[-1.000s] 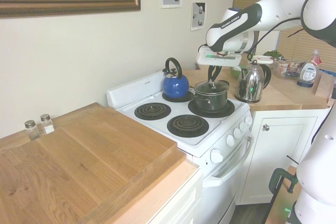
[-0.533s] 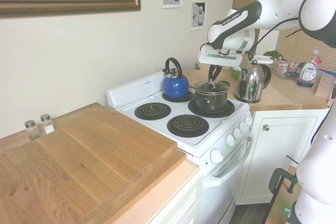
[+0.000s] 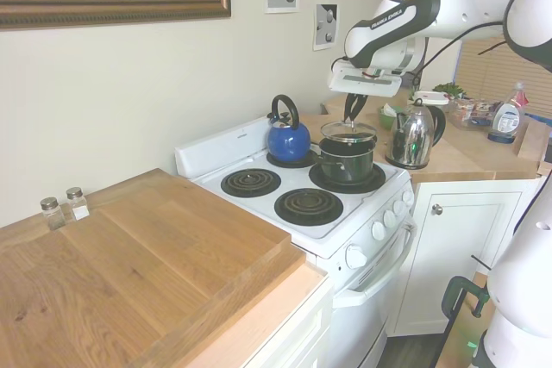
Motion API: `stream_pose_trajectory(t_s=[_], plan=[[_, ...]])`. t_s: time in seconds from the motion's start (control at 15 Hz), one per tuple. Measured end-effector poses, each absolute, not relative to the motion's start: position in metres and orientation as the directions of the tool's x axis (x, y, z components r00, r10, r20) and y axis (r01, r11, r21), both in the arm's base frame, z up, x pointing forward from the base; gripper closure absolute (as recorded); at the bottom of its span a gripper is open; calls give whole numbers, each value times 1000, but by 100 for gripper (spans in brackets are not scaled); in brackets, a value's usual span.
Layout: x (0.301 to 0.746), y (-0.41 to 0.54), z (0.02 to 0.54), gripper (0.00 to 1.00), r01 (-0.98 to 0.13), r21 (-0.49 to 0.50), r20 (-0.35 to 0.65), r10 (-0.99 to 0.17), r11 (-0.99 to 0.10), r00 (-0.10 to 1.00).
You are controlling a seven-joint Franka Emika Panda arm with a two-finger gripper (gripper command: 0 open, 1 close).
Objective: Uncover the lid of the pot
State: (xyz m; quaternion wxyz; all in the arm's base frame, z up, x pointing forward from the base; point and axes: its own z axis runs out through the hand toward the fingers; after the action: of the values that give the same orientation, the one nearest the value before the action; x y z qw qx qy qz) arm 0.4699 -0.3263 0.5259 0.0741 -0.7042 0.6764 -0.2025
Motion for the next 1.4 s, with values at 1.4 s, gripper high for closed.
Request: stream_pose_trajectory(t_s=[1.4], plan=[[500,168,458,100,-784,-22,476,-696,-621,537]])
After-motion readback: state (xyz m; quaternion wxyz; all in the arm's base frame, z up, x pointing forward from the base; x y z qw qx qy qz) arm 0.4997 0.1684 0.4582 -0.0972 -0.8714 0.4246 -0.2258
